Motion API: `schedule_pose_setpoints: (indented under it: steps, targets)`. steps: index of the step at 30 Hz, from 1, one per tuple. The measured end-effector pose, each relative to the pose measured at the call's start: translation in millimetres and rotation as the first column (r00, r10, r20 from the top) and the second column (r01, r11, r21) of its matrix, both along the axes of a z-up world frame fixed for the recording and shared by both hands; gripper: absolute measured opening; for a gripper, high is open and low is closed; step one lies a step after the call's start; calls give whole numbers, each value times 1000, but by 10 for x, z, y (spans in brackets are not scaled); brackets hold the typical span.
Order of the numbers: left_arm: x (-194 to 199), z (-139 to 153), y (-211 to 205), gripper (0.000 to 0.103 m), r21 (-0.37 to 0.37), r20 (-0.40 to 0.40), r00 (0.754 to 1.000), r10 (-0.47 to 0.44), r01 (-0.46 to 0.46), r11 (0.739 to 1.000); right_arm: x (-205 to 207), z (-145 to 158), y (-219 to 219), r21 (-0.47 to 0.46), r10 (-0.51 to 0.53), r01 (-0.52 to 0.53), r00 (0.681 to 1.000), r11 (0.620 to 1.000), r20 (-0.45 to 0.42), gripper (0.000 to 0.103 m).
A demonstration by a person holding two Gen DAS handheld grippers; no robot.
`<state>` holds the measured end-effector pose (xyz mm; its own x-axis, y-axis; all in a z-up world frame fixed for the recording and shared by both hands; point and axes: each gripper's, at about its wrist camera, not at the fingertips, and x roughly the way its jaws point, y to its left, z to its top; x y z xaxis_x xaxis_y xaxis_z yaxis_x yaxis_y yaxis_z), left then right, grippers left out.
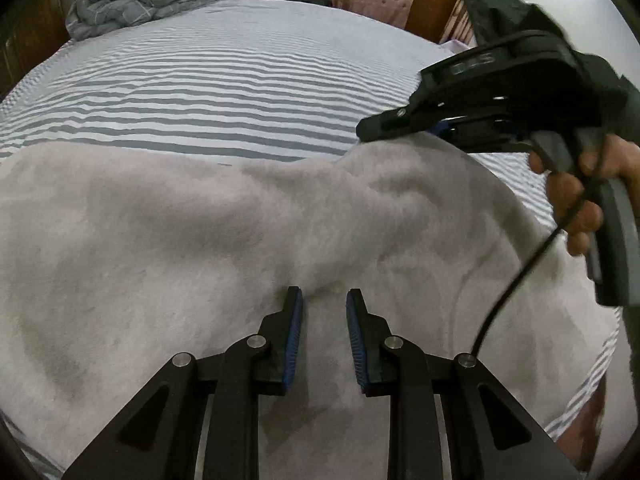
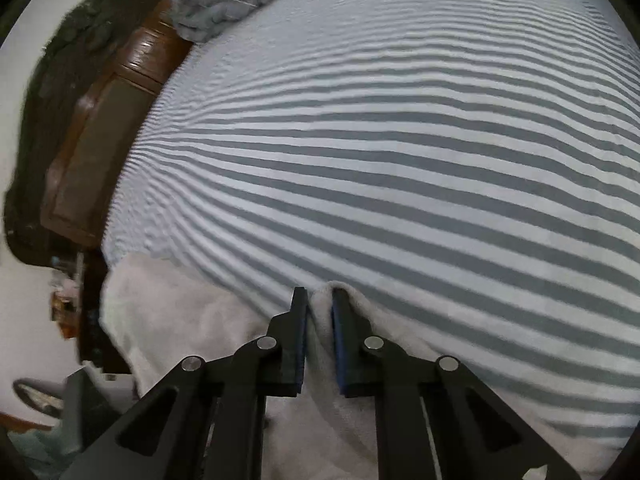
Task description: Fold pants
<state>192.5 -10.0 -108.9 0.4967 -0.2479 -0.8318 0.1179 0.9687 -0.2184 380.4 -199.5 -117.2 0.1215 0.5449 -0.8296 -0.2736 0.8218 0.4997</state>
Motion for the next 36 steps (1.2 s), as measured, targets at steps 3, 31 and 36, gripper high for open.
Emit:
schedule_pose_setpoints:
  steps: [3, 31, 36]
  targets:
    - [-50, -3, -47, 25, 41, 14, 1000, -6, 5, 999, 82, -152, 96, -78, 15, -15, 1000, 997, 6, 11]
    - [-322, 3, -47, 25, 39, 91, 996, 19, -23, 999, -473, 84, 150, -358, -31, 117, 971, 926, 239, 19]
    - [-500, 46, 49, 25, 14, 91, 994, 52, -53, 998, -484, 101, 226, -381, -30, 126, 968, 916, 249, 19]
